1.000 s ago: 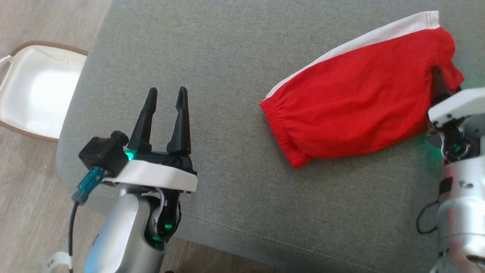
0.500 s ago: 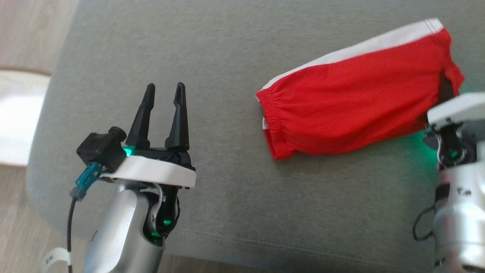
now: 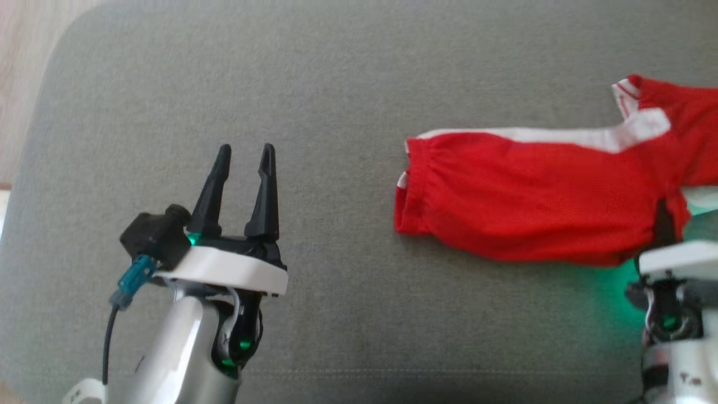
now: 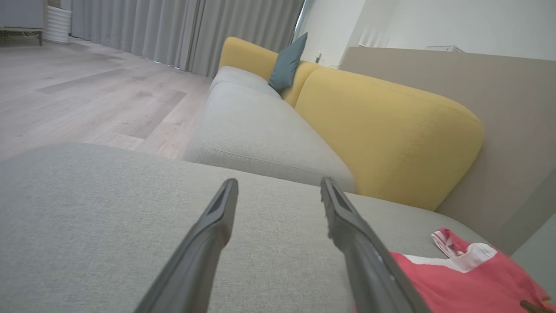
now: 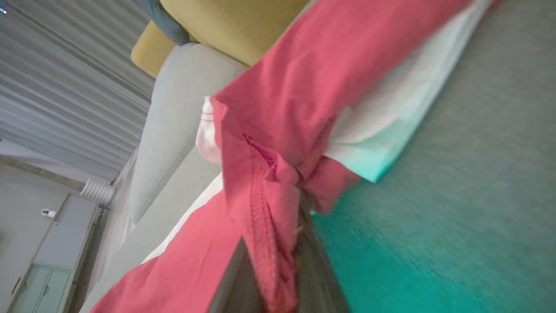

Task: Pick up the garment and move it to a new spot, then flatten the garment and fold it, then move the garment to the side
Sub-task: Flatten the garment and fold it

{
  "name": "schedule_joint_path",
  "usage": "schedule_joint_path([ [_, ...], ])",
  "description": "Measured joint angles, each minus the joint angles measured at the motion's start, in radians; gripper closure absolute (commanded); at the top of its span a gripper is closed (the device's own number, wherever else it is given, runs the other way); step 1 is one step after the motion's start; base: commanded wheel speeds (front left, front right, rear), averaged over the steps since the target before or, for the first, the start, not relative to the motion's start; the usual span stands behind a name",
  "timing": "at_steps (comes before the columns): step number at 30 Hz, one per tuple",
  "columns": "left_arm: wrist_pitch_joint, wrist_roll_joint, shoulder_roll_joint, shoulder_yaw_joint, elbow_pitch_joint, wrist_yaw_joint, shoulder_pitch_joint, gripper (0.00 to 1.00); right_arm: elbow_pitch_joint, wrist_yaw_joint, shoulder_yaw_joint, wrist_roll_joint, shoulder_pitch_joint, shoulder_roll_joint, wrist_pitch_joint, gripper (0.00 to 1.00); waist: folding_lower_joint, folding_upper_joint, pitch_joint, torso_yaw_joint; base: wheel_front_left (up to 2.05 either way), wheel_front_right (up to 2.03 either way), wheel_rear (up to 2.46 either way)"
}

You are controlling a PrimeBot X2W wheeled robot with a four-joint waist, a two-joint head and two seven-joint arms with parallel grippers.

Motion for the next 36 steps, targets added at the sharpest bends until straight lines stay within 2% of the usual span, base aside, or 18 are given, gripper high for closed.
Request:
schedule_joint_path([
  [4, 0.0, 0.0, 0.0, 0.001, 0.003, -0.001, 0.006, 0.0, 0.018, 0.0, 0.037, 0.039, 0.042, 0.0, -0.032, 1.0, 0.0, 0.0, -0.023, -0.016, 0.0, 0.0, 0.0],
  [14, 0.0, 0.016, 0.0, 0.0, 0.012, -0.002, 0.038, 0.0, 0.035, 0.0, 0.167, 0.111, 0.007, 0.001, -0.116, 1.0, 0.0, 0.0, -0.042, -0.012, 0.0, 0.0, 0.0],
  [20, 0.0, 0.016, 0.0, 0.002, 0.012, -0.002, 0.042, 0.0, -0.01, 0.0, 0.342, 0.188, -0.041, 0.0, -0.171, 1.0, 0.0, 0.0, -0.052, -0.005, 0.0, 0.0, 0.0],
  [21, 0.0, 0.016, 0.0, 0.002, 0.012, -0.002, 0.042, 0.0, -0.01, 0.0, 0.342, 0.188, -0.041, 0.0, -0.171, 1.0, 0.0, 0.0, -0.052, -0.005, 0.0, 0.0, 0.0],
  [25, 0.0, 0.016, 0.0, 0.002, 0.016, -0.002, 0.047, 0.0, -0.024, 0.0, 0.476, 0.256, -0.057, 0.0, -0.221, 1.0, 0.0, 0.0, -0.063, -0.001, 0.0, 0.0, 0.0],
  [30, 0.0, 0.017, 0.0, -0.001, 0.019, -0.002, 0.049, 0.0, -0.005, 0.0, 0.628, 0.315, -0.107, -0.002, -0.275, 1.0, 0.0, 0.0, -0.076, 0.013, 0.0, 0.0, 0.0],
  [36, 0.0, 0.017, 0.0, -0.001, 0.02, -0.001, 0.069, 0.0, 0.049, 0.0, 0.748, 0.367, -0.146, -0.005, -0.309, 1.0, 0.0, 0.0, -0.083, 0.038, 0.0, 0.0, 0.0],
])
